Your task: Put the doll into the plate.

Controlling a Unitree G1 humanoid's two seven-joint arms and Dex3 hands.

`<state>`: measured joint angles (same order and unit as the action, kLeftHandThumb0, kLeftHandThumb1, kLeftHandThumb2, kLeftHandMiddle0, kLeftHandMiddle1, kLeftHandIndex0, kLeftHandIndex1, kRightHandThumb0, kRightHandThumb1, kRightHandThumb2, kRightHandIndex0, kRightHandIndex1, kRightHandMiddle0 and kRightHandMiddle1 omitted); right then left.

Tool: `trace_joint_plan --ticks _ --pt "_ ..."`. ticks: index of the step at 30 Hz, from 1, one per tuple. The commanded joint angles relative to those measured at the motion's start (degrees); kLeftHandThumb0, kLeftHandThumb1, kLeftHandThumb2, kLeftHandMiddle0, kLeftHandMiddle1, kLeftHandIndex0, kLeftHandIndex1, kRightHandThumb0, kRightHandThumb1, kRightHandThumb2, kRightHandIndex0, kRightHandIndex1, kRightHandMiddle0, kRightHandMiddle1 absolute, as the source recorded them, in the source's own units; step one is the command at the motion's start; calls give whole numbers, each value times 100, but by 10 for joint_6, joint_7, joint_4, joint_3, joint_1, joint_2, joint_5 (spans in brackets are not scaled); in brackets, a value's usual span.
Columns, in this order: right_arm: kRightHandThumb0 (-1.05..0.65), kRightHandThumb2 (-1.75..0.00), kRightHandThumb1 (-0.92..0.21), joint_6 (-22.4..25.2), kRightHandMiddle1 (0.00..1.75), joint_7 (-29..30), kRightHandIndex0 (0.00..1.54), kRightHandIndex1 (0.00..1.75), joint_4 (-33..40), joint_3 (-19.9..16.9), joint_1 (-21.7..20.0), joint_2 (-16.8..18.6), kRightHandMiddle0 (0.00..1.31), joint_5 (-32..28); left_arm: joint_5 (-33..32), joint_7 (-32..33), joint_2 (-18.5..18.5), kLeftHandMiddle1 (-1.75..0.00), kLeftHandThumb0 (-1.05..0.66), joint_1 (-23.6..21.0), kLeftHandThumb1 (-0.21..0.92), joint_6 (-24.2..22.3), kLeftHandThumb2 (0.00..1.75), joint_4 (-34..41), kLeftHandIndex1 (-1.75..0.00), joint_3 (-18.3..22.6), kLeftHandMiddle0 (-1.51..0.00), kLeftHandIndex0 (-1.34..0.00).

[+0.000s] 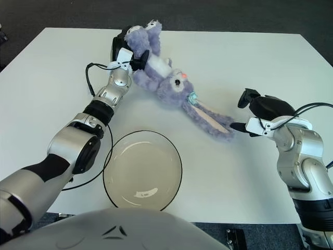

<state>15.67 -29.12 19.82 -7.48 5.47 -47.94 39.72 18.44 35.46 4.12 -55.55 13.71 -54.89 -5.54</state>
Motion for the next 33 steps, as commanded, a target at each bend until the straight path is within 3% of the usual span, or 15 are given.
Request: trace_joint_plan --ticks 1,17,20,21,22,25,33 --pt "-78 -62 -77 -3 149 7 20 120 -8 -5 -1 1 0 -5 26 47 -5 -175 12 4 14 -12 150 12 -175 -10 -118 -101" --pt "-75 -75 -66 -26 163 37 21 124 -31 -5 -11 6 0 -23 77 105 -13 -175 13 32 14 -51 153 63 -175 -35 -111 -95" --pt "-75 -76 -66 6 162 12 21 124 39 -14 7 13 0 -18 76 107 -12 -175 14 32 14 -50 152 64 -175 -34 -109 -93" --pt "-75 -76 -66 2 162 16 20 124 29 -13 5 12 0 -22 76 108 -12 -175 15 32 14 -49 152 64 -175 -34 -108 -92" --pt "-75 -76 -66 -2 161 20 20 124 17 -12 1 11 0 -25 76 109 -12 -175 29 32 14 -49 153 65 -175 -35 -96 -90" --pt "-75 -76 -66 -5 161 20 20 124 3 -8 -4 6 0 -24 78 110 -11 -175 46 34 14 -52 153 69 -175 -37 -82 -88" --pt "-76 -74 -68 6 151 16 19 121 -3 -2 -11 6 0 -16 88 112 -8 -175 54 41 14 -87 153 92 -175 -43 -76 -86"
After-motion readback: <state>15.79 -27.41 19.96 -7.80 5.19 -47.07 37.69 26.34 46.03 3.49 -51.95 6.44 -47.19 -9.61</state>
